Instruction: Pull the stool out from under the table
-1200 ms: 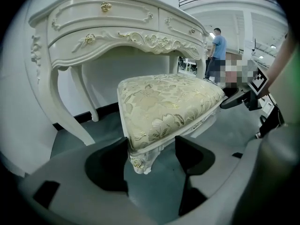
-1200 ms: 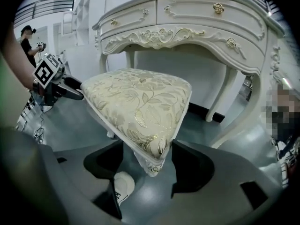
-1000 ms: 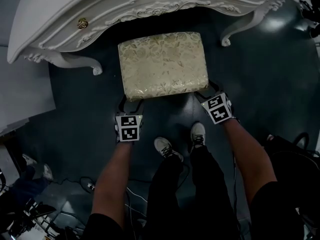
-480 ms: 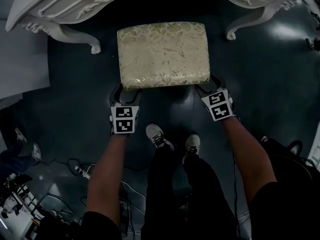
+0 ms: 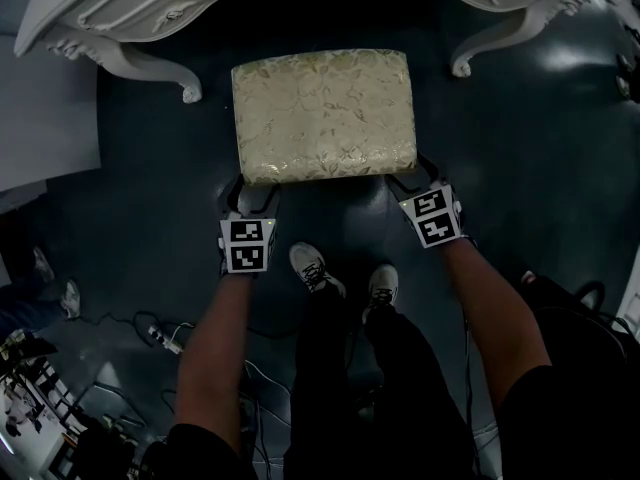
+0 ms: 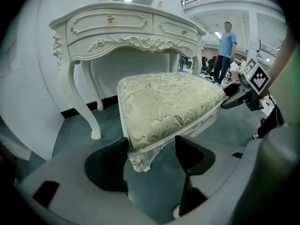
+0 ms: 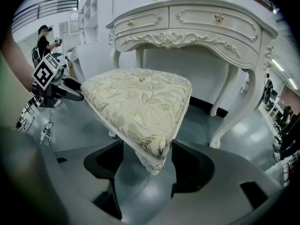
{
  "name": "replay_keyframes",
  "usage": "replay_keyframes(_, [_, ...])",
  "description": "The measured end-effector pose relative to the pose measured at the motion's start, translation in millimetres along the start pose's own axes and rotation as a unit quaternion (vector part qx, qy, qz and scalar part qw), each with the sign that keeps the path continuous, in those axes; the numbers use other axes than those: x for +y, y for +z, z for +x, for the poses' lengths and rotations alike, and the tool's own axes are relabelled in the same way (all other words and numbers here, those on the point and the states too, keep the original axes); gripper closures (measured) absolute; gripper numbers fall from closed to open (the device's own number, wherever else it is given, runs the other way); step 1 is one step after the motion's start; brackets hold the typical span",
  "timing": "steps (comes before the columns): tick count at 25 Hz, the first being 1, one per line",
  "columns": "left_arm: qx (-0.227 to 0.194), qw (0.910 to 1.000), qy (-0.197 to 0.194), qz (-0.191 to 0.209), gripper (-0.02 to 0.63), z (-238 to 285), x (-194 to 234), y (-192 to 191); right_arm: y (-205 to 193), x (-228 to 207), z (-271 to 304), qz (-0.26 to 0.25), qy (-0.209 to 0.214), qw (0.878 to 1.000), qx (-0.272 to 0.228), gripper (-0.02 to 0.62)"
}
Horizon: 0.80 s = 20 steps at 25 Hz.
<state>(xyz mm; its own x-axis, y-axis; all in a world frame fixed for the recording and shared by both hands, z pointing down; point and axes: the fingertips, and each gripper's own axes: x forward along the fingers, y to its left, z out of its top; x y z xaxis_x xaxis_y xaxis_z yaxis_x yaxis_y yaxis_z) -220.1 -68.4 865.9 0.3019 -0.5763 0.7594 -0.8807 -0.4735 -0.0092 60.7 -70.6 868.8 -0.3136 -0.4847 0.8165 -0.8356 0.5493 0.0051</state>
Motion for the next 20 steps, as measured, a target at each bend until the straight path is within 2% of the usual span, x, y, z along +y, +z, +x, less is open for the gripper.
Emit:
replay_keyframes(6, [0.0, 1.0, -0.004, -0.006, 0.288, 1.3, 1.5, -2.0, 0.3, -0.7, -0.1, 0.002, 0.001, 1.0, 0.009, 0.253])
replay_keyframes(12, [0.006, 0.9999, -0.012, -0.009, 0.288, 0.1, 3.3, -3.3, -3.6, 0.3, -2.1, 0.033, 0.002, 0.999, 0.015, 0.253])
replay_keyframes(17, [0.012, 0.9999, -0.007, -0.009, 0.288, -2.4, 2.4, -2.4, 0.3, 7.1, -8.4, 0.008, 0.01, 1.0, 0.023, 0.253])
replay_keyframes(20, [0.009, 0.9998, -0.005, -0.016, 0.288, 0.6, 6.1, 4.3, 8.7, 2.2, -7.4, 0.016, 0.009, 1.0, 0.021, 0.254])
